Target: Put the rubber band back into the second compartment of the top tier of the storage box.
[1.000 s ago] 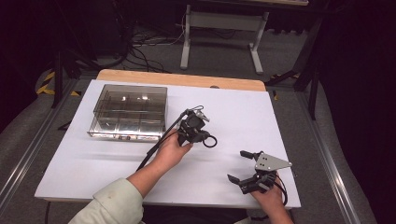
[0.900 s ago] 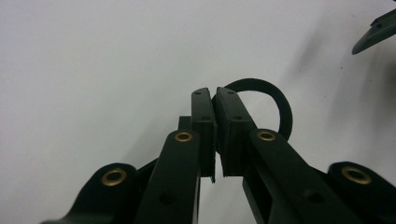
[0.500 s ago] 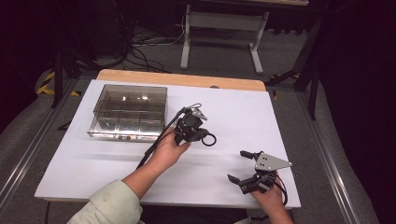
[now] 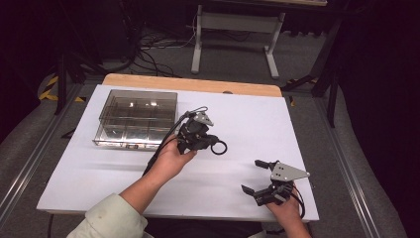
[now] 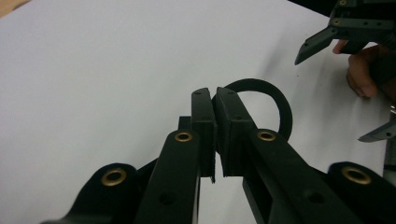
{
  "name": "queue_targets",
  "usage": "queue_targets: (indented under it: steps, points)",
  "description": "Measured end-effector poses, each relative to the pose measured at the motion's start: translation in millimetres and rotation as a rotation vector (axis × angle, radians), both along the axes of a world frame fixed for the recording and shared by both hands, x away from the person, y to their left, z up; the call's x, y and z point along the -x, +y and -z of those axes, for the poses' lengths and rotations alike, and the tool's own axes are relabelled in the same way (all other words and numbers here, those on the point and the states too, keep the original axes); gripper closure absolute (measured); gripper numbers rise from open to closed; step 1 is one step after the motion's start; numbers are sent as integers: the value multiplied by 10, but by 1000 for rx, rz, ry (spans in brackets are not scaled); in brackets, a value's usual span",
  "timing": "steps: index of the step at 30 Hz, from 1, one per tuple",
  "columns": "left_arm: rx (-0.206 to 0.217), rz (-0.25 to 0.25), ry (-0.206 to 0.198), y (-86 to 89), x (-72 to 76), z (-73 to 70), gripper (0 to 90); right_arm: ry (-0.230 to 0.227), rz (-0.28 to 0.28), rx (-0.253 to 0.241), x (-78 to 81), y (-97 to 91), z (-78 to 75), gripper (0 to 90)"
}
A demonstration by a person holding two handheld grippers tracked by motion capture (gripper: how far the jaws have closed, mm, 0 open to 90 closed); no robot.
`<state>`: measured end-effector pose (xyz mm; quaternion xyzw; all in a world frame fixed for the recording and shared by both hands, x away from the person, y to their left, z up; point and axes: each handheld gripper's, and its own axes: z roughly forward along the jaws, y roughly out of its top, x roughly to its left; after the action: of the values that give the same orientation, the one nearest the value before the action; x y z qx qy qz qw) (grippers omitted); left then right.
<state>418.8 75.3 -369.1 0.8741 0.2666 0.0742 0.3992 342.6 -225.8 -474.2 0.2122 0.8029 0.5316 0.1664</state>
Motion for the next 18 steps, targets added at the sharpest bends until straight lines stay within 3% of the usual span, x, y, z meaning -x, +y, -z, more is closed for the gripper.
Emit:
queue_targets:
  steps: [18]
  points:
    - [-44,-19,-82,324,206,-246,865,-4,2,3,0,2,1,25]
